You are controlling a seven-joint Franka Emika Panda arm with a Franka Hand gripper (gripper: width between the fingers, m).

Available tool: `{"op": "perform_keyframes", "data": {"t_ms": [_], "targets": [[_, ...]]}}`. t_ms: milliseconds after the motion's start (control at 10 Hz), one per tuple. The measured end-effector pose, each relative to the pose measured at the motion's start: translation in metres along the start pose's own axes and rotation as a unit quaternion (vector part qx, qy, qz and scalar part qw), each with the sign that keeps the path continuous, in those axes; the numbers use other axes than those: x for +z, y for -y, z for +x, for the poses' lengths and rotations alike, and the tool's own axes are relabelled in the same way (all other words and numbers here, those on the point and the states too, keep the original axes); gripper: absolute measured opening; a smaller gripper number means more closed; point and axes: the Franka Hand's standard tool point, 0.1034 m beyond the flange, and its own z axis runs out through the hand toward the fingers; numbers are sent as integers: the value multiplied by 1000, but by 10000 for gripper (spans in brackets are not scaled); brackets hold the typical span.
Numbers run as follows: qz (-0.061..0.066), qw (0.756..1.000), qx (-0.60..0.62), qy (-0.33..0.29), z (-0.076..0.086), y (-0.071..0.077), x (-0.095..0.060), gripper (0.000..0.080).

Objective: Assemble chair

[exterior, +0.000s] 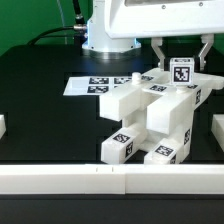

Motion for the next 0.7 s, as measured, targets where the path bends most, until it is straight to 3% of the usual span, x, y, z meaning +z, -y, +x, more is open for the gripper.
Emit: {"op": "perform_keyframes", "data": {"t_ms": [700], "targets": [[-4, 1000, -14, -5, 5, -2, 2, 285]]}}
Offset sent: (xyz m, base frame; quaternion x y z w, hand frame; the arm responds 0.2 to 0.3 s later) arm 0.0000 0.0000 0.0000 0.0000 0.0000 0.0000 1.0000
